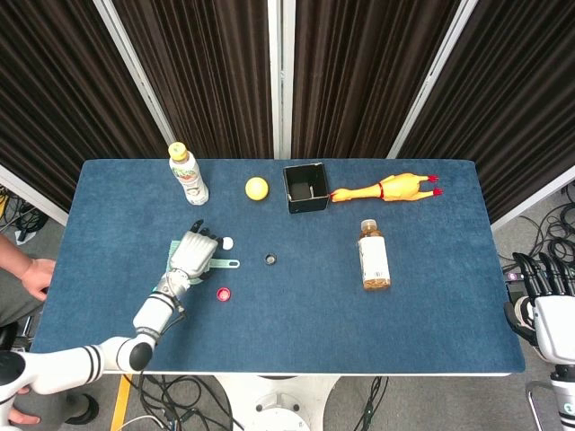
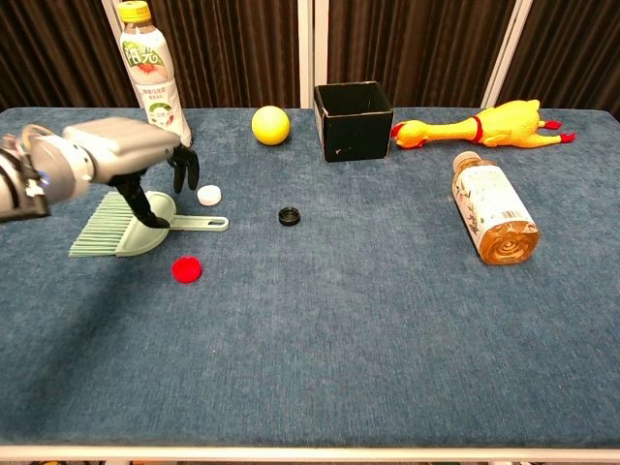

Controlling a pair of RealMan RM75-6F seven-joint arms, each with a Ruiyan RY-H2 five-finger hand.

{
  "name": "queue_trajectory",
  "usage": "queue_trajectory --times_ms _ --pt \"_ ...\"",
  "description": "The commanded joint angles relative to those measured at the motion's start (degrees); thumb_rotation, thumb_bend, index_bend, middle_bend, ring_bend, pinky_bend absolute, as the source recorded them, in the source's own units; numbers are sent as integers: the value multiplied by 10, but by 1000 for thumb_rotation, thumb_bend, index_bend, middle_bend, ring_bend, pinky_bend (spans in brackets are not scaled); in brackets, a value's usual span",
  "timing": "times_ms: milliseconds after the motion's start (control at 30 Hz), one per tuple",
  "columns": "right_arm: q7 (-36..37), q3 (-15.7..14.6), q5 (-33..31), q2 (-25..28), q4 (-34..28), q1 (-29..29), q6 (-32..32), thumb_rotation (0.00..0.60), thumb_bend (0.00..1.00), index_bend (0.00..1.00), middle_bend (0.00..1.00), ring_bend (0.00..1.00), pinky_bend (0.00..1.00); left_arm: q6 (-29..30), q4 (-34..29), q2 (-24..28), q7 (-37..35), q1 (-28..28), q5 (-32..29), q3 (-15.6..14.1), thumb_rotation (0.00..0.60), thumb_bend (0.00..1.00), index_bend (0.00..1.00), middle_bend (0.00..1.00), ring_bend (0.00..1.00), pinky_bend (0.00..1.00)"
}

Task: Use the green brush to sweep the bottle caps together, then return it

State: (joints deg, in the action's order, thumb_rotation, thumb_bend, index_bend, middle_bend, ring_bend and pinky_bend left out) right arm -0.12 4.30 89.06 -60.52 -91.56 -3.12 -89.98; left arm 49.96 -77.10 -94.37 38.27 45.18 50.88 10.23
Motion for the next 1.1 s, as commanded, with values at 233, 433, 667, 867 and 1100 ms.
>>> queue_trajectory --times_ms 233,433,667,867,1100 --pt "12 -1 -5 -4 9 -1 9 600 308 0 125 0 0 38 17 -51 94 39 -98 -5 600 269 352 398 236 90" --pt "16 0 -8 -4 14 5 0 600 308 0 125 0 0 40 23 -60 107 51 -110 -10 600 268 356 404 236 90" --pt "21 0 -13 -8 19 10 -2 600 308 0 127 0 0 37 41 -71 117 59 -119 -21 600 269 367 414 237 90" --pt "29 3 -22 -9 27 10 2 600 308 0 129 0 0 43 66 -86 117 59 -108 -32 600 274 398 445 237 90" --pt "38 6 -28 -10 32 11 4 600 307 0 130 0 0 37 78 -95 135 65 -102 -46 600 314 408 452 237 91"
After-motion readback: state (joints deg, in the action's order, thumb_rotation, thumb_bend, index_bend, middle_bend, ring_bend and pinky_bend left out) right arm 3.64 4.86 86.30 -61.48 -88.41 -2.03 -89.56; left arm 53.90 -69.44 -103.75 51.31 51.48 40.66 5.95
